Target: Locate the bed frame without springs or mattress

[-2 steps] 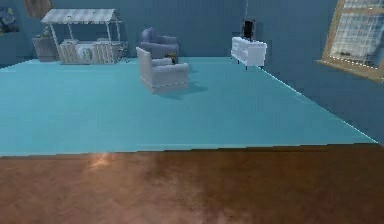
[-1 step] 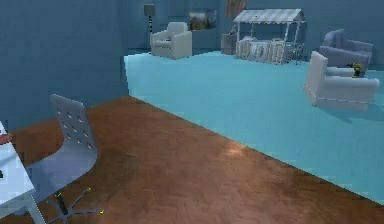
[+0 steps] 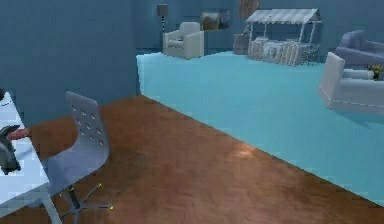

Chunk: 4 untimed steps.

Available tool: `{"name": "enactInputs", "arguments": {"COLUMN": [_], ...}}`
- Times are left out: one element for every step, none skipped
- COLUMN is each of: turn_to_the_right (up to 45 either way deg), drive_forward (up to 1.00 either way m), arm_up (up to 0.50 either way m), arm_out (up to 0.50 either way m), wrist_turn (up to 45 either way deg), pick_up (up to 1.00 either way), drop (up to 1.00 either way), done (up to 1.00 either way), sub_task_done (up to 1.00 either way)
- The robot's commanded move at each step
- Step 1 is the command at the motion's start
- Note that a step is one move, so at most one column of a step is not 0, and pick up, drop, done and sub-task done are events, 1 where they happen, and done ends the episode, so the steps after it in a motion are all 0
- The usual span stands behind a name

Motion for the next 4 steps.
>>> {"name": "enactInputs", "arguments": {"turn_to_the_right": [0.0, 0.0, -9.0, 0.0], "drive_forward": [1.0, 0.4, 0.0, 1.0], "arm_up": [0.0, 0.0, 0.0, 0.0], "arm_out": [0.0, 0.0, 0.0, 0.0], "wrist_turn": [0.0, 0.0, 0.0, 0.0], "pick_up": [0.0, 0.0, 0.0, 0.0], "drop": [0.0, 0.0, 0.0, 0.0], "done": [0.0, 0.0, 0.0, 0.0], "sub_task_done": [0.0, 0.0, 0.0, 0.0]}}
